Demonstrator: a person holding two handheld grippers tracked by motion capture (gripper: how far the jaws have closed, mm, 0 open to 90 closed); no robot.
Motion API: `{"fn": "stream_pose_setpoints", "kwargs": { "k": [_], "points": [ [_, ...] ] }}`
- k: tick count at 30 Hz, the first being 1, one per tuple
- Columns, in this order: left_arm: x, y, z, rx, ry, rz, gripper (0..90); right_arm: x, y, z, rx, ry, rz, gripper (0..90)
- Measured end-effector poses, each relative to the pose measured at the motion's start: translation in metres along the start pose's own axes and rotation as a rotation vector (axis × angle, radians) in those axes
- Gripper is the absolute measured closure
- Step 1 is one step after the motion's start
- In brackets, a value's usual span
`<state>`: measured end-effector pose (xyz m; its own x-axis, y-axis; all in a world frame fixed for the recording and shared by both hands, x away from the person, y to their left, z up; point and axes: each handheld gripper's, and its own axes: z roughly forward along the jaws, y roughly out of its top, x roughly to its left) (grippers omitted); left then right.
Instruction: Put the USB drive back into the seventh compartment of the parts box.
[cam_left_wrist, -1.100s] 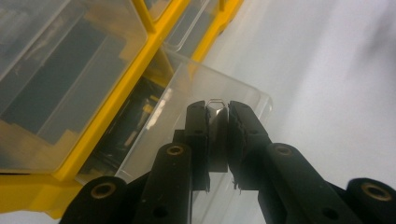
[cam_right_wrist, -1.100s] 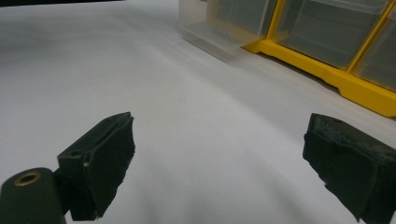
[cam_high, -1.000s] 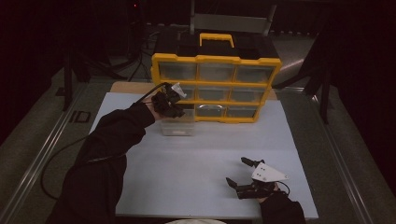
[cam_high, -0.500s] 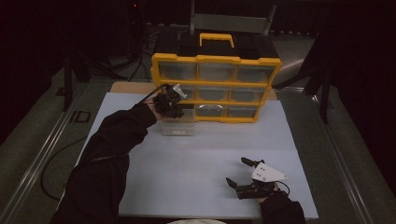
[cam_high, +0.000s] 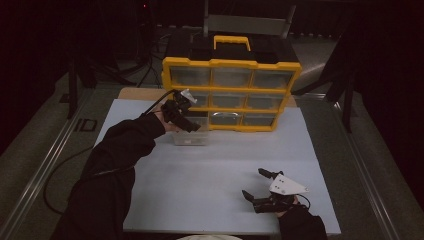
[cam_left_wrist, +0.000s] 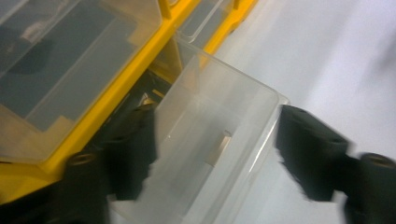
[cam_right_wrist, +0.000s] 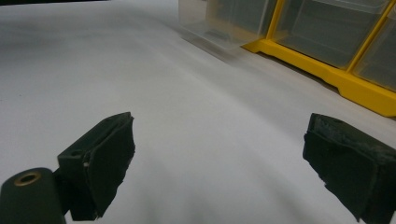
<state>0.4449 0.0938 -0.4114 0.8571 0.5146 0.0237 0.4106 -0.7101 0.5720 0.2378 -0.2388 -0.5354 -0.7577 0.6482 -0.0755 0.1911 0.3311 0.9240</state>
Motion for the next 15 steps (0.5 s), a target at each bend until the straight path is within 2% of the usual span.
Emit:
{"fn": "stream_pose_setpoints", "kwargs": {
  "k": [2, 3, 5, 6, 10, 12, 13, 15],
  "points": [
    [-0.001, -0.001, 0.000, 0.000, 0.001, -0.001, 22.4, 0.000, 0.000, 0.000, 0.001, 0.001, 0.000, 8.9],
    [-0.001, -0.003, -0.001, -0.005, -0.042, -0.001, 15.5, -0.001, 0.000, 0.000, 0.002, 0.003, 0.000, 8.9],
    [-0.001, -0.004, -0.002, -0.003, -0.041, -0.006, 14.2, 0.000, 0.000, 0.000, 0.002, -0.001, -0.001, 8.9],
    [-0.001, -0.004, -0.001, -0.005, -0.024, -0.012, 14.2, 0.000, 0.000, 0.000, 0.002, -0.001, -0.001, 8.9],
    [-0.002, -0.009, -0.001, -0.006, -0.053, -0.022, 0.6, -0.001, 0.000, 0.000, 0.004, 0.000, 0.002, 8.9],
    [-0.002, -0.010, -0.002, -0.011, -0.057, -0.017, 0.4, 0.000, 0.000, 0.000, 0.003, -0.002, 0.000, 8.9],
    [-0.001, -0.012, -0.004, -0.024, -0.059, -0.027, 0.4, 0.000, 0.000, 0.000, 0.004, -0.002, -0.002, 8.9],
    [0.000, -0.014, -0.007, -0.027, -0.060, -0.015, 0.4, -0.001, 0.000, 0.000, 0.002, 0.000, 0.002, 8.9]
  ]
}}
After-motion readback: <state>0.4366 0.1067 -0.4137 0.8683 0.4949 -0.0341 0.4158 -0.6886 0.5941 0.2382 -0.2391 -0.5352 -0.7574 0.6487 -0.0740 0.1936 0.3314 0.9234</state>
